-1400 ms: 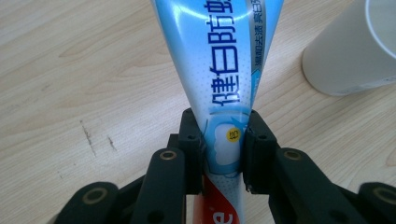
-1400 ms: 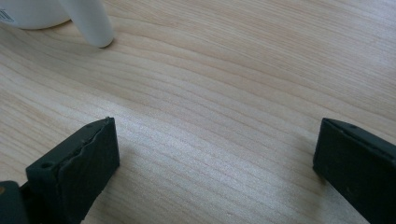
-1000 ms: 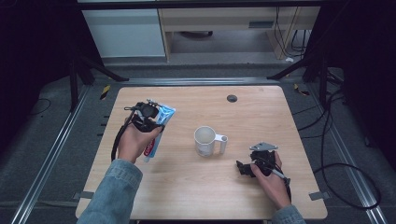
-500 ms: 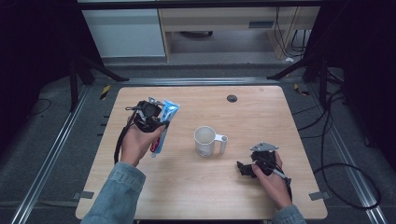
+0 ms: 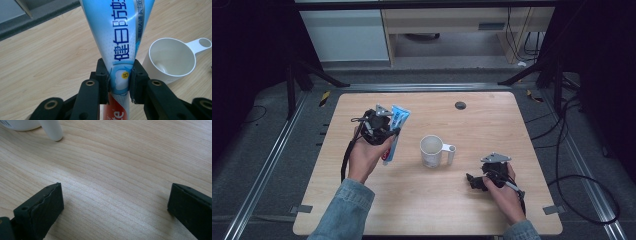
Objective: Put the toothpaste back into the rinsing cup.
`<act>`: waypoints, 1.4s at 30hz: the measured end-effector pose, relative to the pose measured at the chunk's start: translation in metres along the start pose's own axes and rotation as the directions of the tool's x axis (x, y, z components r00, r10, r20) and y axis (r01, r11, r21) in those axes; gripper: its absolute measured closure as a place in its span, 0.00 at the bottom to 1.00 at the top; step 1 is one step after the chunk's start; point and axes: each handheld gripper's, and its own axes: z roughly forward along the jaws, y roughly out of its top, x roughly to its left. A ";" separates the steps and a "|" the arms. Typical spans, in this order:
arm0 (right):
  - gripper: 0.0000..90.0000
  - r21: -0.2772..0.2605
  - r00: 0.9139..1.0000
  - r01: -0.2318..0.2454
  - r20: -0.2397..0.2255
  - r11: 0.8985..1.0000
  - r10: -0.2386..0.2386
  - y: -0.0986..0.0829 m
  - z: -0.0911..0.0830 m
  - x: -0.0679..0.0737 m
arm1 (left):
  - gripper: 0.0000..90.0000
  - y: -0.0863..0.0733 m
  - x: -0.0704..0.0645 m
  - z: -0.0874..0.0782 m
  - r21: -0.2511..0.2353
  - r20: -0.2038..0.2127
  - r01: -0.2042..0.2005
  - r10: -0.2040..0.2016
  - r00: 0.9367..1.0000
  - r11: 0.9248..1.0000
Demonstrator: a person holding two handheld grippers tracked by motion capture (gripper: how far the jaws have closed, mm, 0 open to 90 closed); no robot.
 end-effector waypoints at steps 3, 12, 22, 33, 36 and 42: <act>0.01 0.000 1.000 0.001 -0.001 1.000 -0.001 0.000 0.000 0.000 | 0.81 0.000 0.000 -0.001 -0.026 -0.004 -0.003 0.003 1.000 1.000; 0.01 0.000 1.000 -0.002 0.000 1.000 0.002 0.000 0.000 0.000 | 0.80 -0.001 0.000 -0.005 -0.114 -0.013 0.013 -0.014 1.000 0.993; 0.01 -0.002 1.000 0.011 0.004 1.000 -0.011 -0.001 -0.001 -0.001 | 0.81 0.002 -0.009 0.003 -0.189 0.003 0.045 -0.045 0.999 0.981; 0.01 0.002 1.000 0.010 -0.003 1.000 -0.010 -0.001 -0.002 -0.001 | 0.81 0.007 -0.024 0.003 -0.255 -0.005 0.042 -0.045 0.999 0.966; 0.01 0.001 1.000 0.012 -0.004 1.000 -0.012 -0.001 -0.002 -0.001 | 0.81 0.009 -0.028 -0.001 -0.280 -0.005 0.039 -0.042 0.999 0.959; 0.01 0.002 1.000 0.010 -0.005 1.000 -0.010 -0.001 -0.002 -0.001 | 0.80 0.014 -0.031 -0.006 -0.330 -0.021 0.036 -0.046 0.999 0.943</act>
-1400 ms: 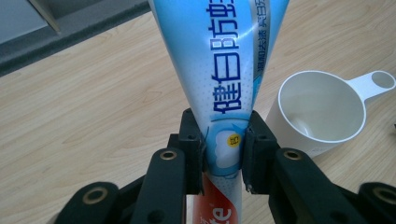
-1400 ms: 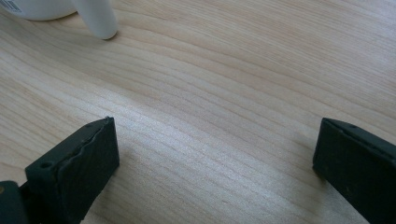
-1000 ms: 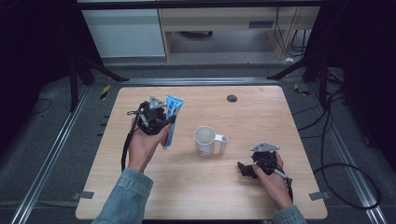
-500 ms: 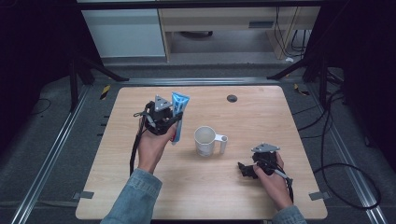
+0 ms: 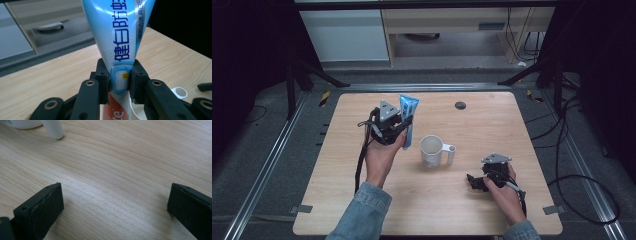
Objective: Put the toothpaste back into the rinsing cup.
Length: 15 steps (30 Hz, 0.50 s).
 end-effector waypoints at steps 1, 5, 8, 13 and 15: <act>0.01 -0.001 1.000 0.004 0.002 1.000 -0.004 0.000 0.000 0.000 | 0.80 0.001 0.000 0.000 -0.012 -0.004 0.004 -0.004 1.000 1.000; 0.01 0.006 1.000 -0.018 -0.008 1.000 0.018 0.001 -0.001 0.001 | 0.81 0.004 -0.003 -0.002 -0.048 -0.004 0.000 -0.001 1.000 0.999; 0.01 -0.001 1.000 0.004 0.000 1.000 -0.004 0.000 0.000 0.000 | 0.81 0.007 -0.007 -0.002 -0.067 -0.006 0.002 -0.003 1.000 0.998; 0.01 0.000 1.000 -0.001 -0.002 1.000 0.001 0.000 0.000 0.000 | 0.81 0.008 -0.013 0.000 -0.071 -0.007 -0.016 0.016 1.000 0.997; 0.01 0.000 1.000 0.000 -0.003 1.000 0.000 0.000 0.000 0.000 | 0.81 0.009 -0.014 0.000 -0.084 -0.005 -0.012 0.012 1.000 0.996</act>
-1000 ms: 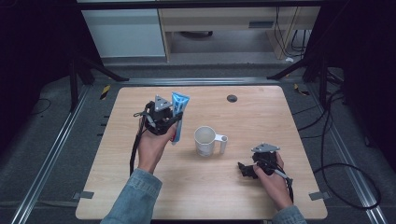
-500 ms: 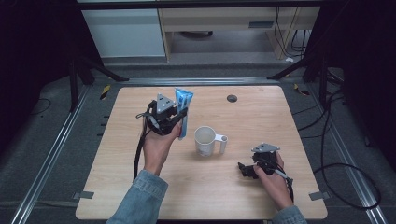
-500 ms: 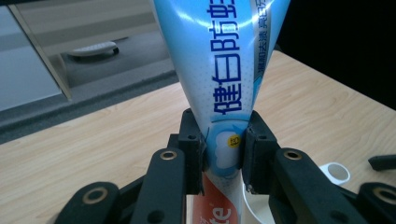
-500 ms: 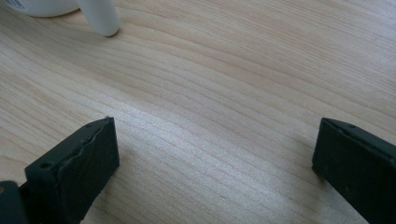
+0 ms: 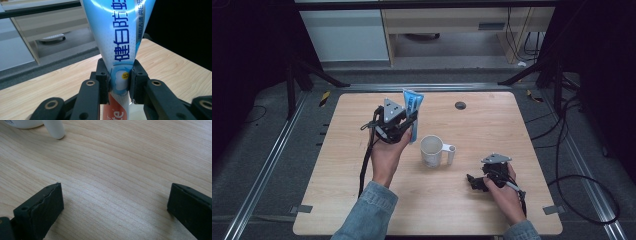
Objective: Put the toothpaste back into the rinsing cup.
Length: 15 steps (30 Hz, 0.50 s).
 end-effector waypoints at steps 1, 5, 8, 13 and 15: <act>0.01 0.000 1.000 0.000 0.000 1.000 0.000 0.000 0.000 0.000 | 0.81 0.000 -0.001 0.000 -0.007 0.003 0.003 -0.003 1.000 1.000; 0.01 0.000 1.000 0.000 0.000 1.000 0.000 0.000 0.000 0.000 | 0.81 0.001 -0.006 0.001 -0.024 0.020 0.001 -0.001 1.000 1.000; 0.01 0.000 1.000 0.000 0.000 1.000 0.000 0.000 0.000 0.000 | 0.81 0.001 -0.011 0.002 -0.026 0.034 0.005 -0.004 0.999 1.000; 0.01 0.000 1.000 0.000 0.000 1.000 0.000 0.000 0.000 0.000 | 0.81 0.004 -0.016 0.002 -0.046 0.048 0.014 -0.012 0.999 0.999; 0.01 0.000 1.000 0.001 0.000 1.000 -0.001 0.000 0.000 0.000 | 0.81 0.004 -0.018 0.003 -0.056 0.051 0.019 -0.016 0.999 0.998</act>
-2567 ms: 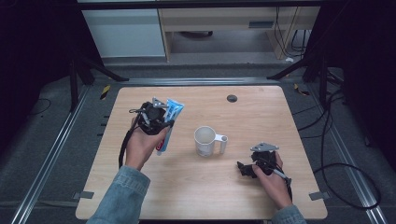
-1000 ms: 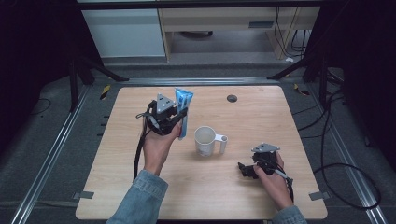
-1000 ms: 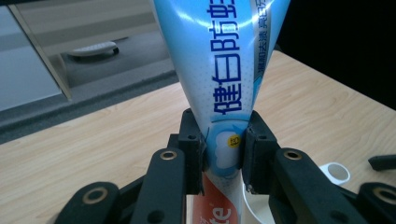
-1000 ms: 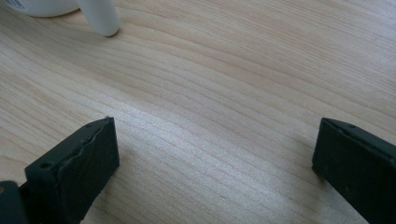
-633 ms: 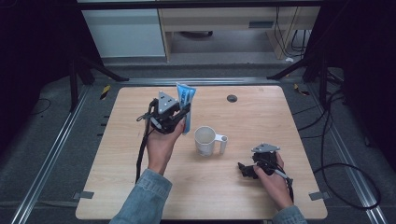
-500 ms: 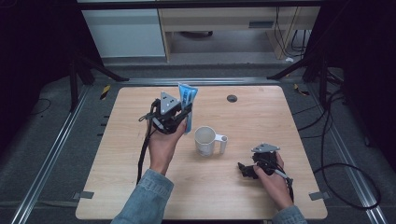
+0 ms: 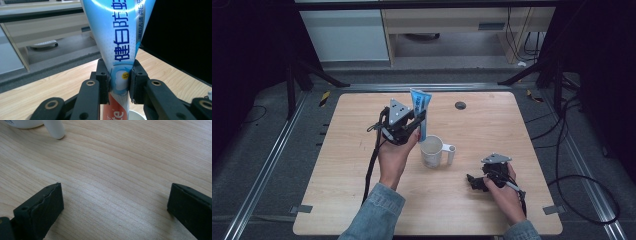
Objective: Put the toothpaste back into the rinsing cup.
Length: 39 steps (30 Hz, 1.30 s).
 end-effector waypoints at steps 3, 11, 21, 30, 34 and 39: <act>0.01 -0.001 1.000 0.000 0.000 1.000 0.000 0.000 0.000 0.000 | 0.81 -0.001 -0.003 0.003 -0.005 0.020 0.009 -0.009 1.000 1.000; 0.01 -0.001 1.000 0.000 0.000 1.000 0.000 0.000 0.000 0.000 | 0.81 -0.004 -0.015 0.010 -0.003 0.045 -0.006 0.006 0.999 1.000; 0.01 -0.002 1.000 0.007 0.000 1.000 -0.007 0.000 0.000 0.000 | 0.81 -0.016 -0.022 0.027 0.030 0.067 -0.012 0.010 0.998 0.999; 0.01 -0.003 1.000 0.006 0.000 1.000 -0.006 0.000 0.000 0.000 | 0.81 -0.031 -0.024 0.037 0.071 0.072 -0.007 0.002 0.997 0.997; 0.01 -0.002 1.000 0.006 -0.001 1.000 -0.006 0.000 0.000 0.000 | 0.81 -0.037 -0.024 0.040 0.079 0.069 -0.003 -0.003 0.998 0.997; 0.01 -0.002 1.000 0.006 0.000 1.000 -0.006 0.000 0.000 0.000 | 0.81 -0.042 -0.023 0.042 0.088 0.066 0.003 -0.009 0.998 0.996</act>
